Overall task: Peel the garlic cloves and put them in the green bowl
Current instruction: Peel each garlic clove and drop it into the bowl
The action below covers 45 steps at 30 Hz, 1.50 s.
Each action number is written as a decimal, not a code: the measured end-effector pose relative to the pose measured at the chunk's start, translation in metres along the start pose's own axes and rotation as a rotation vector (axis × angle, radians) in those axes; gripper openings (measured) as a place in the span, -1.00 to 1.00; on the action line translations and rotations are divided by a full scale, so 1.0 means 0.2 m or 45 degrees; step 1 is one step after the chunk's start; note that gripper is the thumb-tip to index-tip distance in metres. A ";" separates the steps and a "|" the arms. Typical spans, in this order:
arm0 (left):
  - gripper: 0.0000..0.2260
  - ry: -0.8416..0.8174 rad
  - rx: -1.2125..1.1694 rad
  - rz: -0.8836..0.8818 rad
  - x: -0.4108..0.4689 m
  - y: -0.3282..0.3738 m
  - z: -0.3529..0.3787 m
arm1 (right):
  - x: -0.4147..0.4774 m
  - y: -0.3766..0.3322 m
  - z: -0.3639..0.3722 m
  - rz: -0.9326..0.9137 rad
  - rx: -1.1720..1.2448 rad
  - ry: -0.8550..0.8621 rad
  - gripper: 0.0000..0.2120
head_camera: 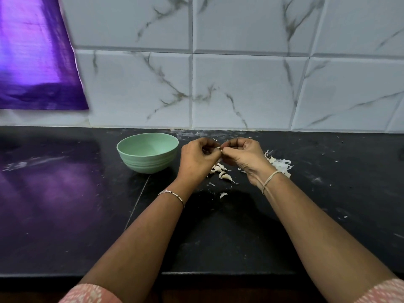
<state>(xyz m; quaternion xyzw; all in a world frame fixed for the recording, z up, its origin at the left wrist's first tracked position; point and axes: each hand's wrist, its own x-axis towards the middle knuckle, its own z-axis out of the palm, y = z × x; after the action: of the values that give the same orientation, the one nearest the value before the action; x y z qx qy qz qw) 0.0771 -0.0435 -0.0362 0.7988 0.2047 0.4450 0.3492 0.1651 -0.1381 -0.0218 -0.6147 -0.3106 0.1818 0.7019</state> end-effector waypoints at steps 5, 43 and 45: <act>-0.94 0.015 0.005 -0.151 0.03 -0.03 0.00 | 0.04 -0.01 -0.06 0.118 0.198 -0.002 -0.84; -0.89 -0.268 0.141 0.065 -0.01 -0.08 0.01 | 0.02 -0.01 -0.16 0.191 -0.124 -0.356 -0.95; -0.83 -0.358 0.127 0.067 -0.02 -0.08 0.00 | 0.02 -0.02 -0.19 0.176 -0.203 -0.286 -0.92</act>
<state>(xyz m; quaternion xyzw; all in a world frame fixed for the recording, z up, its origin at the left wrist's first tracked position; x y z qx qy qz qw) 0.0751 -0.0353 -0.0497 0.8748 0.1547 0.3268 0.3225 0.1922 -0.1652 -0.0186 -0.6642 -0.3574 0.2720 0.5976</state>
